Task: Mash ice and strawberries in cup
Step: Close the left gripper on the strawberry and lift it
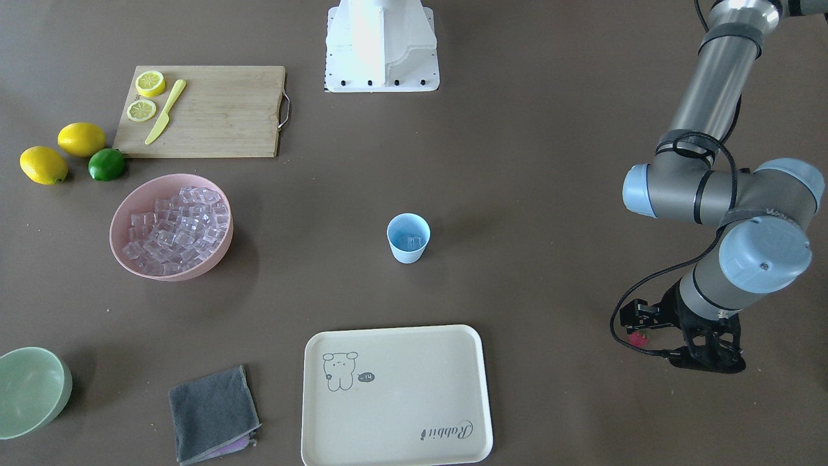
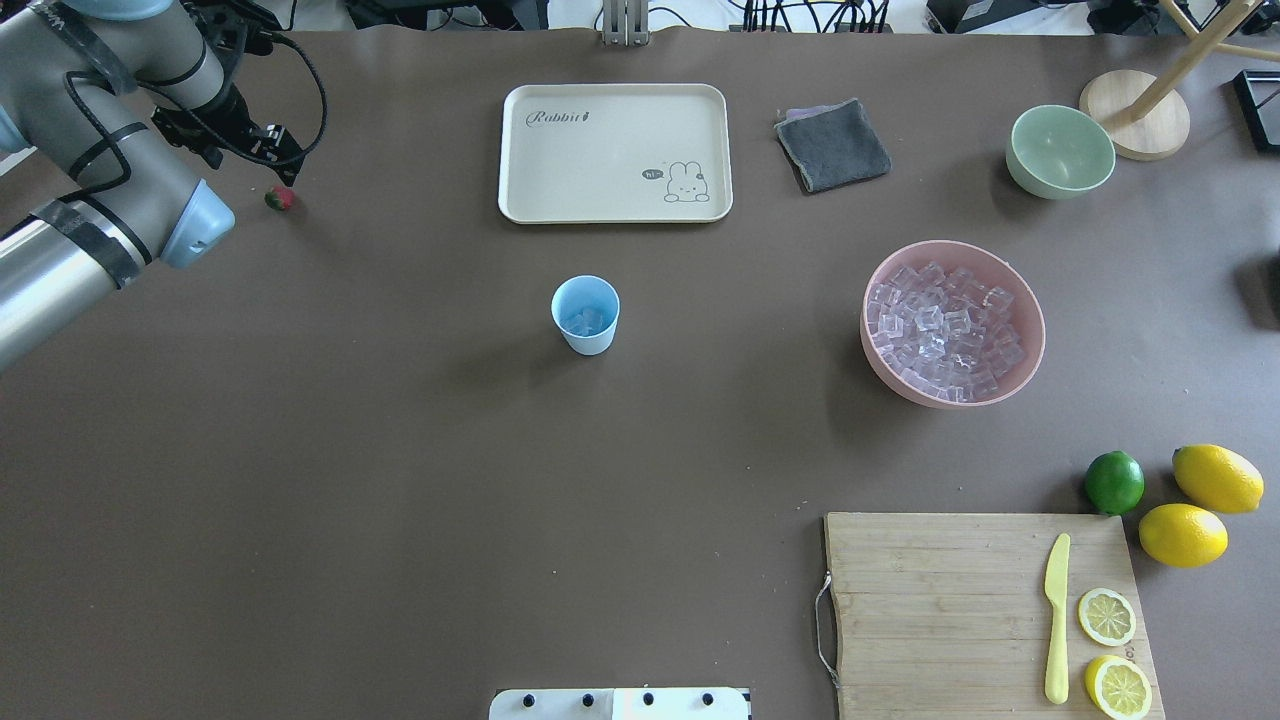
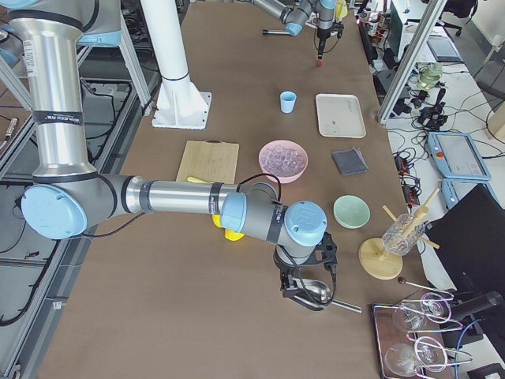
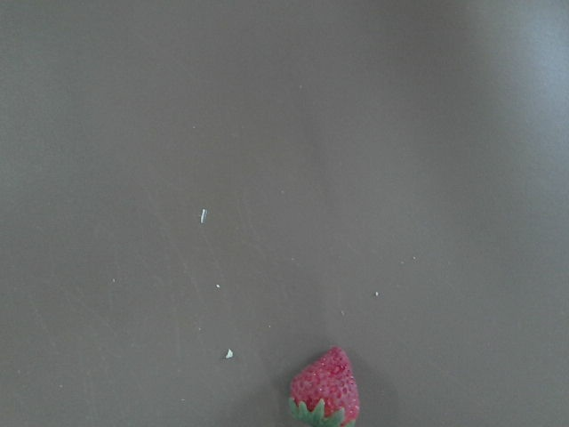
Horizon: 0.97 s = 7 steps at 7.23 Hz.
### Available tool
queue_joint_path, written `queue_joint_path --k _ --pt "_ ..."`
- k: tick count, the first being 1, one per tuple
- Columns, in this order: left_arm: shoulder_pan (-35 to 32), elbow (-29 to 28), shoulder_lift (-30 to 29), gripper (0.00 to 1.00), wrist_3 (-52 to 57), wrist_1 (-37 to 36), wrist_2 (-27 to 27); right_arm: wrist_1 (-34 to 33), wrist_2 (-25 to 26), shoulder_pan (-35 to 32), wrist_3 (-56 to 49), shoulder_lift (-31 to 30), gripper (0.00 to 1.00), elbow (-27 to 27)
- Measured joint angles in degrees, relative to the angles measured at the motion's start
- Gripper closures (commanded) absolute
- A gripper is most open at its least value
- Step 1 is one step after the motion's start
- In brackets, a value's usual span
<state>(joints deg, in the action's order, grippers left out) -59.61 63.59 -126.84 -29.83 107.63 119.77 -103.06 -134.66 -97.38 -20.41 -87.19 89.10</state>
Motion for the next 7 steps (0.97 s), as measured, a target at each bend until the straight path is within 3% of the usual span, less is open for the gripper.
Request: queue_joint_path --k 5,6,7 --pt "0.37 -3.28 -0.29 0.04 -5.91 4.02 -0.14 -0.14 -0.01 0.00 -0.03 -0.45 0.00 1.85" --pt "0.78 -3.40 -0.29 0.24 -5.85 4.30 -0.10 -0.16 -0.04 0.00 0.04 -0.44 0.00 2.03" --pt "1.40 -3.57 -0.23 0.24 -5.71 4.67 -0.09 -0.13 -0.06 0.00 0.06 -0.45 0.00 2.03"
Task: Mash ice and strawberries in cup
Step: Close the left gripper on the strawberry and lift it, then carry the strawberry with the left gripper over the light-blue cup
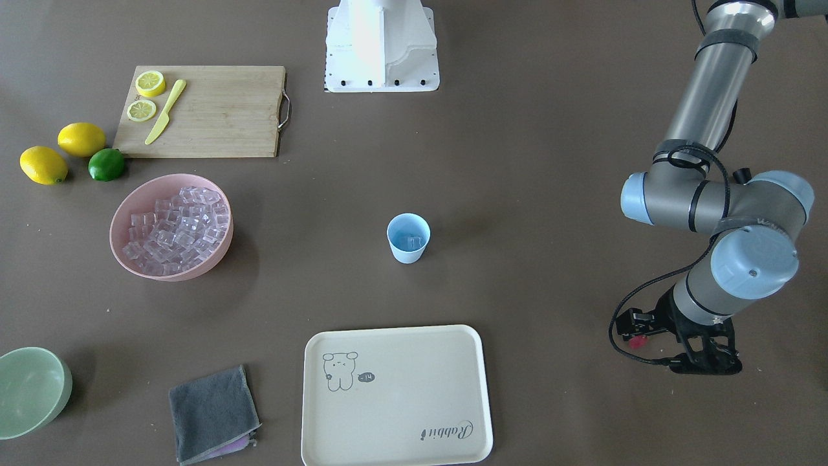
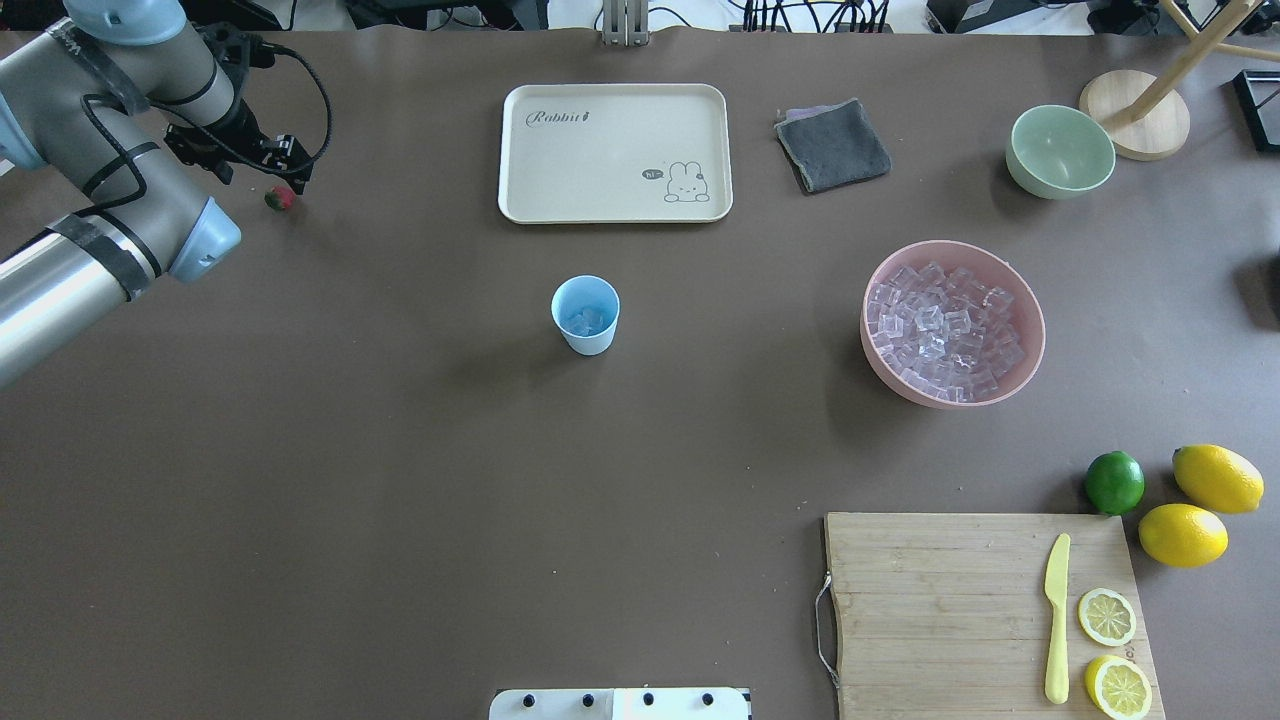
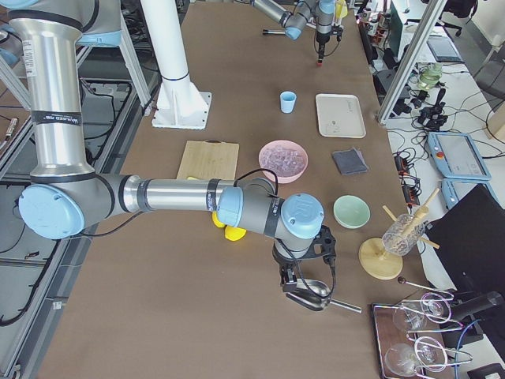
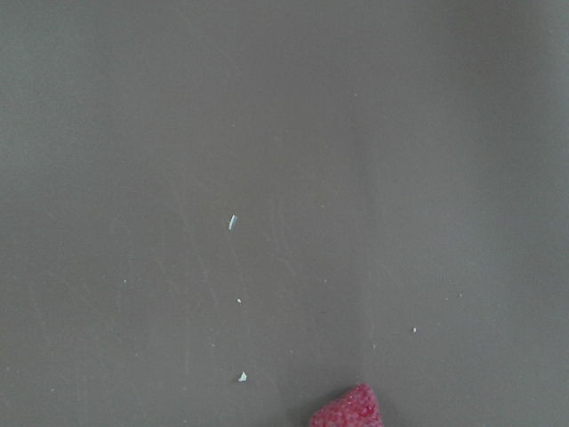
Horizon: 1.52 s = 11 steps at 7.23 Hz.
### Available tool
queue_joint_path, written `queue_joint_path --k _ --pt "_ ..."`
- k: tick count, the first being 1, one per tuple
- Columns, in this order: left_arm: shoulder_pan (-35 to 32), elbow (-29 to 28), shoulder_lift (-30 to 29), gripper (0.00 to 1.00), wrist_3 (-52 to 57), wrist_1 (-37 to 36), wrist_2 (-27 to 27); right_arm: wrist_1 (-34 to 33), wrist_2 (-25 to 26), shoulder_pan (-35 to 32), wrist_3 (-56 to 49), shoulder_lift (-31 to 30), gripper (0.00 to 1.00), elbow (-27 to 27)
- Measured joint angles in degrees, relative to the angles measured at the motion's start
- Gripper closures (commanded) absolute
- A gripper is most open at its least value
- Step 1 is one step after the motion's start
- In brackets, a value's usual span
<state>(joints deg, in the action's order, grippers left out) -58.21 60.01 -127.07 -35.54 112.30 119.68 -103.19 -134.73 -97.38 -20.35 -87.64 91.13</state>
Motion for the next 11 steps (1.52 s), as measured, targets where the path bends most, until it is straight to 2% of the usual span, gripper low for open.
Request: queue_joint_path --k 1,2,3,5,8,11 --pt "0.57 -0.70 0.08 0.26 0.16 0.94 -0.05 0.05 -0.01 0.02 0.00 -0.03 0.01 -0.08" --pt "0.88 -2.05 0.12 0.38 0.29 2.59 -0.10 0.08 0.01 0.04 0.02 -0.02 0.00 -0.15" --pt "1.01 -3.15 0.14 0.69 0.35 4.00 -0.13 0.09 0.04 0.02 0.03 0.04 0.00 -0.20" --pt "1.04 -3.81 0.05 0.75 0.38 4.91 -0.11 0.15 0.06 0.03 0.04 0.09 0.00 -0.21" --pt "0.88 -3.13 -0.30 0.77 0.48 5.03 -0.06 0.13 -0.01 0.00 0.04 -0.02 0.01 -0.03" --pt "0.70 2.11 -2.37 0.77 -1.71 2.49 0.03 -0.08 -0.01 0.00 0.09 0.05 0.00 0.04"
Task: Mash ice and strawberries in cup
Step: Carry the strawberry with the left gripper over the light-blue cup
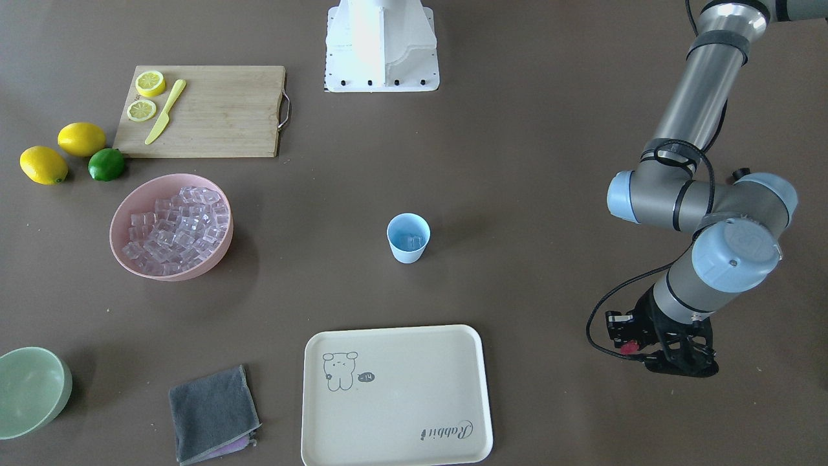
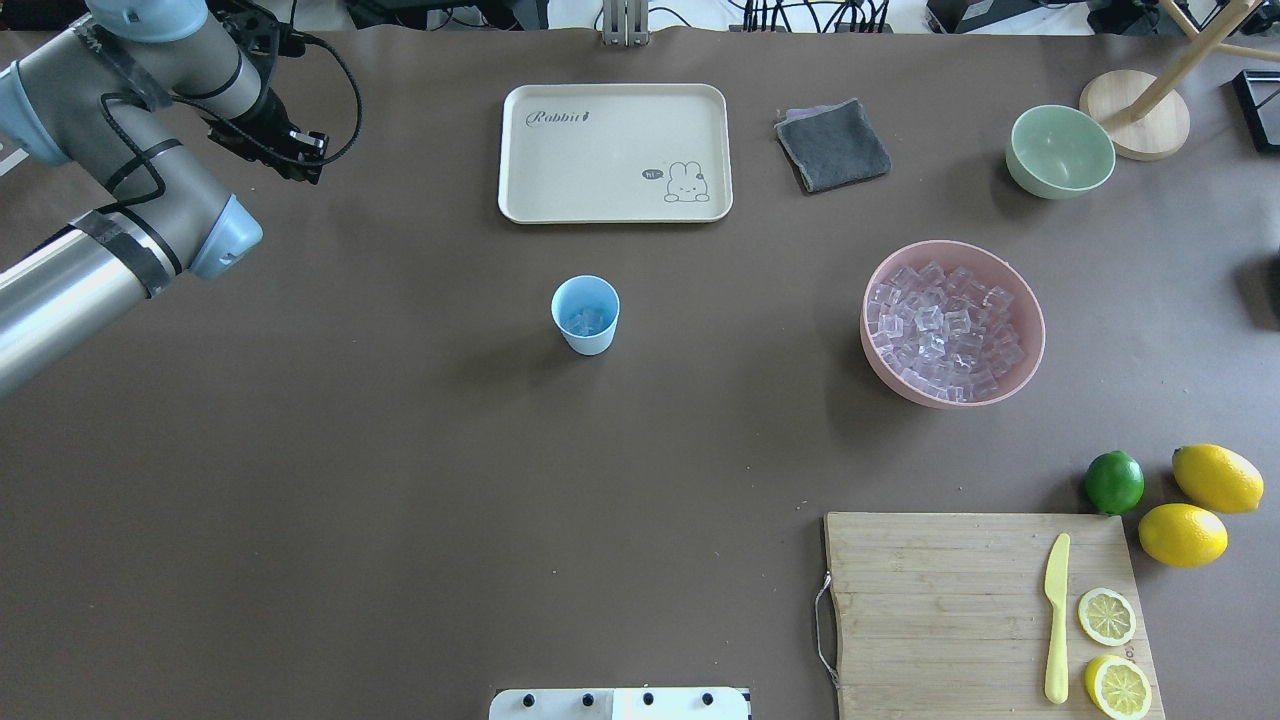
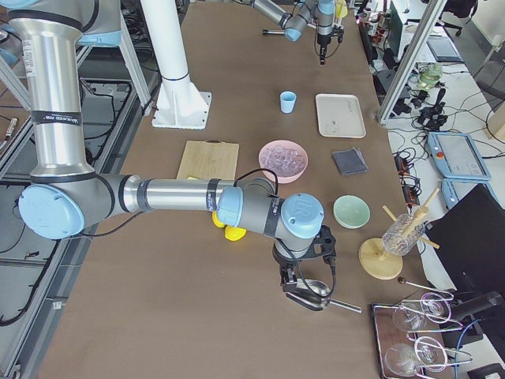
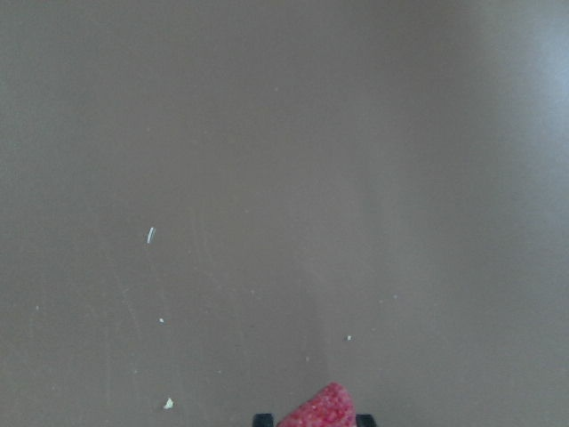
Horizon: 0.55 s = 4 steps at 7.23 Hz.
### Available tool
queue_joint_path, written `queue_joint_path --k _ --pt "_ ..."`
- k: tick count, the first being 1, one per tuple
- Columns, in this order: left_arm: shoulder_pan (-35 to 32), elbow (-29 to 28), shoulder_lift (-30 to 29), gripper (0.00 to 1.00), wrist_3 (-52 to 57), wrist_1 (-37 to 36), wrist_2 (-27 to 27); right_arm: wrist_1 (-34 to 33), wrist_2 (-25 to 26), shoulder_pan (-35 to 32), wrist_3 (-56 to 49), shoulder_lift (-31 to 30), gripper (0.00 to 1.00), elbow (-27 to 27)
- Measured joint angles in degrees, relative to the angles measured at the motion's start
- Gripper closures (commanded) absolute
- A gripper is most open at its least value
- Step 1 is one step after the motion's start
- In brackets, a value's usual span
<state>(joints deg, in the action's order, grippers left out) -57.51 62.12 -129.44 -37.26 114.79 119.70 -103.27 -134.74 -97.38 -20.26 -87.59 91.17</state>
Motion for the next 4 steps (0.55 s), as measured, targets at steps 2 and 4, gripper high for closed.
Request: queue_joint_path --k 2,4 --pt "2.38 5.67 -2.47 0.77 -8.53 -3.13 0.13 -0.23 0.00 0.00 0.17 0.10 0.00 -0.02" --pt "7.48 11.99 -3.32 0.77 -19.20 -4.01 -0.09 -0.45 -0.23 0.00 0.27 0.18 0.00 -0.03"
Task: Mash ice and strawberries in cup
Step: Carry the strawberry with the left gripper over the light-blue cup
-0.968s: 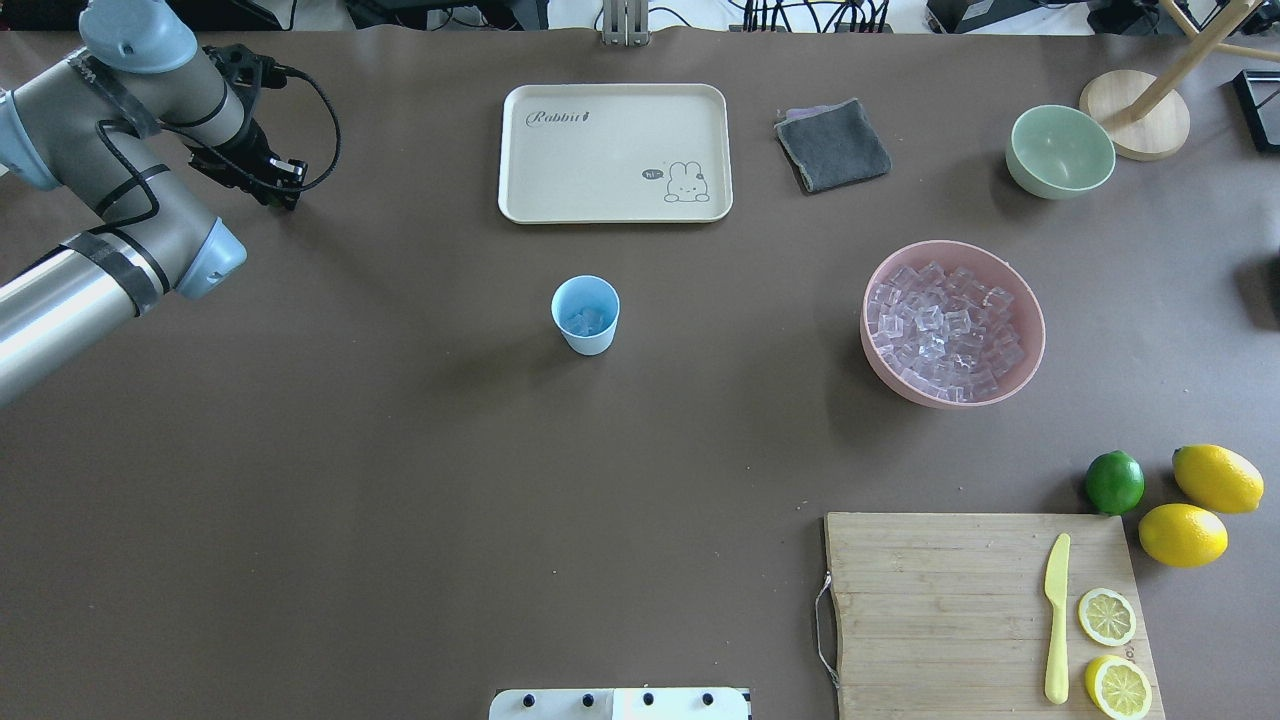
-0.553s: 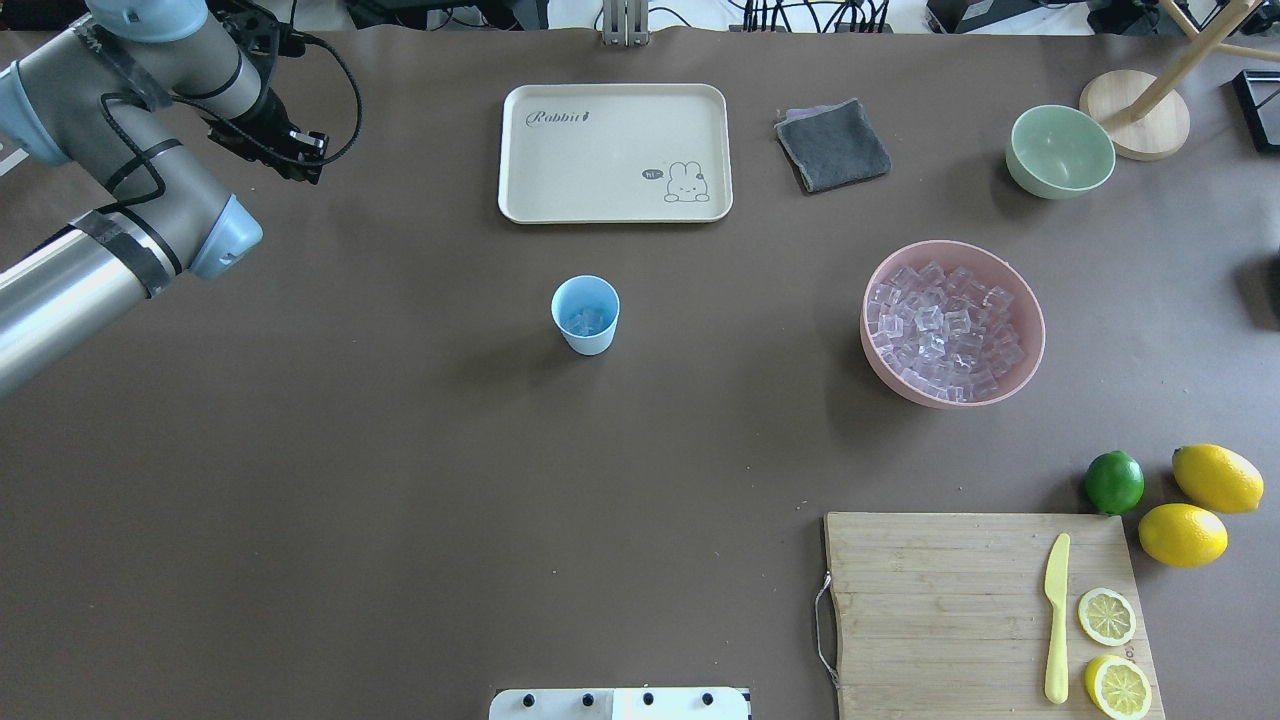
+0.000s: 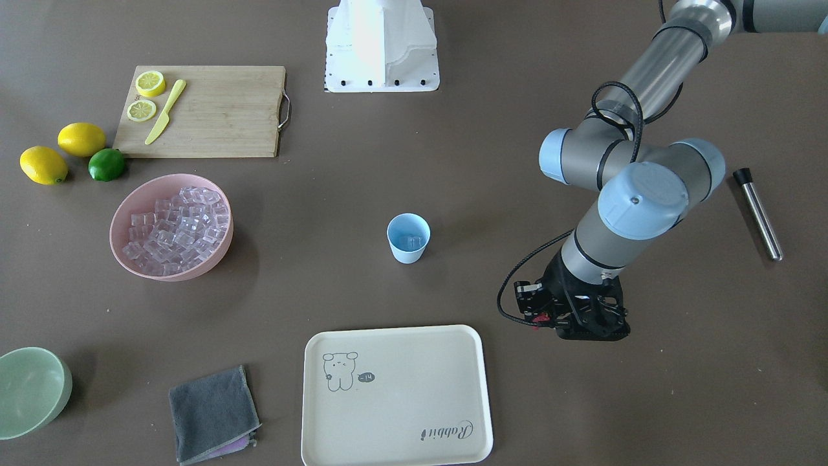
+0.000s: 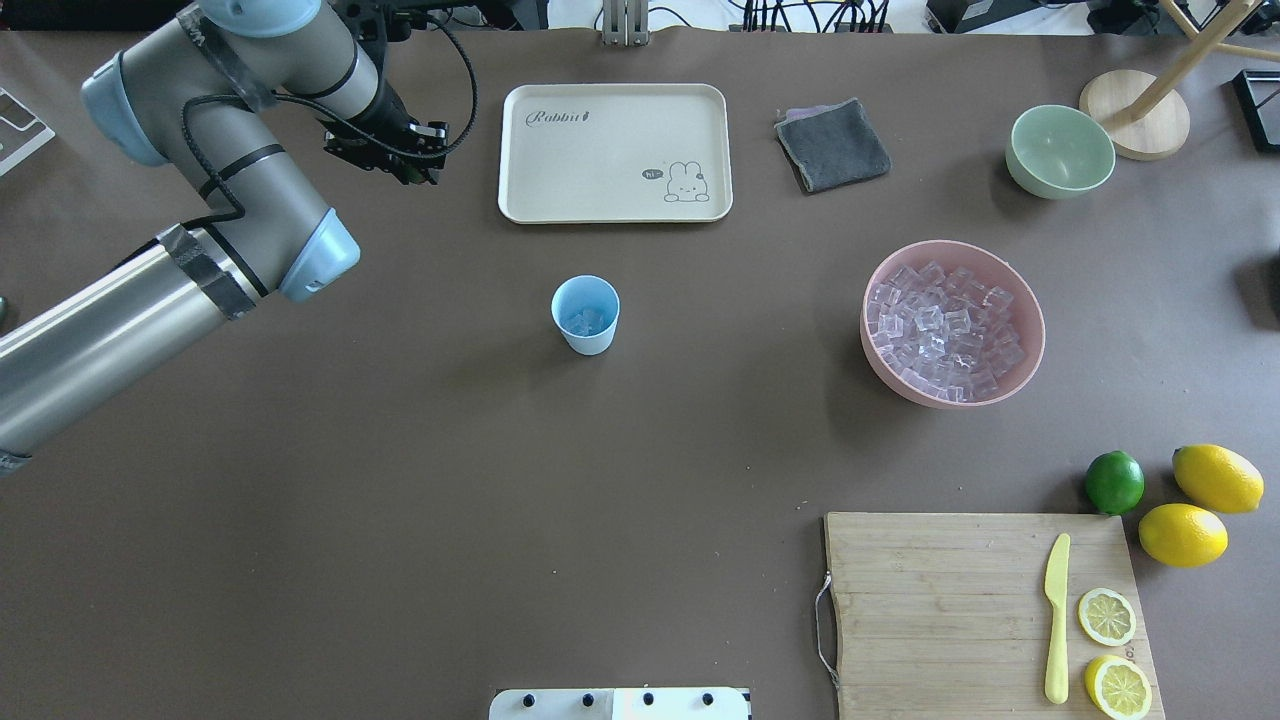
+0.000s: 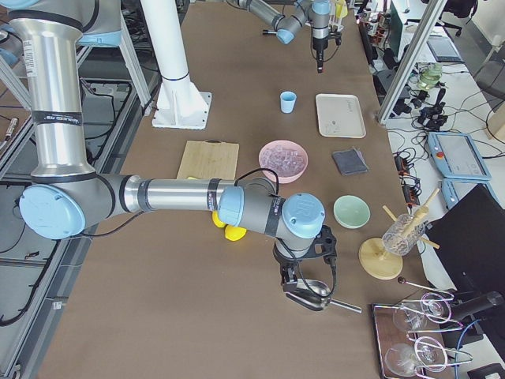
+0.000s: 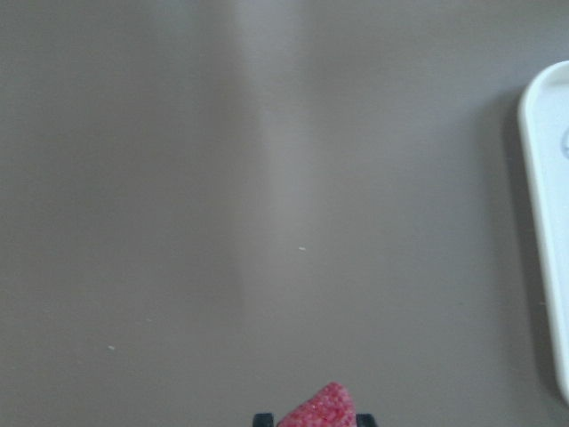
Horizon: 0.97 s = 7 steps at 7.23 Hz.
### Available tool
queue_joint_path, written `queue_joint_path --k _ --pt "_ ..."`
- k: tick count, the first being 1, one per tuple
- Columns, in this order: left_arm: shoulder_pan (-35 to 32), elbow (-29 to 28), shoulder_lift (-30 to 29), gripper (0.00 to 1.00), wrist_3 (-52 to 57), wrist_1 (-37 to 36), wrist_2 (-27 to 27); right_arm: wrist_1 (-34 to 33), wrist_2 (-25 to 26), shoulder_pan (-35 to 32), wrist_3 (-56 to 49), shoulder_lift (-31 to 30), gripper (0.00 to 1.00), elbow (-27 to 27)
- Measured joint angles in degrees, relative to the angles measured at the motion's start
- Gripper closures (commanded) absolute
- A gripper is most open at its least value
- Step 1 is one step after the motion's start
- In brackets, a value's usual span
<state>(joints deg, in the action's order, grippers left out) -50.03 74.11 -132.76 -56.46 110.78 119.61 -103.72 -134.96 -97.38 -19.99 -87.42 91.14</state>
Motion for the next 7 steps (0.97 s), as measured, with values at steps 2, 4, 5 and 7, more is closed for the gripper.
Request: queue_joint_path --k 2,4,5,7 --pt "5.25 6.04 -0.78 0.77 -10.93 -0.22 -1.35 -0.53 -0.37 0.00 0.03 -0.04 0.00 0.08" --pt "10.98 10.33 -1.40 0.77 -17.50 -1.11 -5.86 -0.67 -0.52 0.00 0.25 0.21 0.00 0.07" --pt "12.42 11.64 -1.89 0.77 -18.65 -2.32 -7.03 -0.71 -0.55 0.00 0.38 0.27 0.00 0.07" --pt "13.55 12.23 -2.59 0.70 -19.04 -3.62 -7.69 -0.77 -0.56 0.00 0.43 0.23 0.00 0.11"
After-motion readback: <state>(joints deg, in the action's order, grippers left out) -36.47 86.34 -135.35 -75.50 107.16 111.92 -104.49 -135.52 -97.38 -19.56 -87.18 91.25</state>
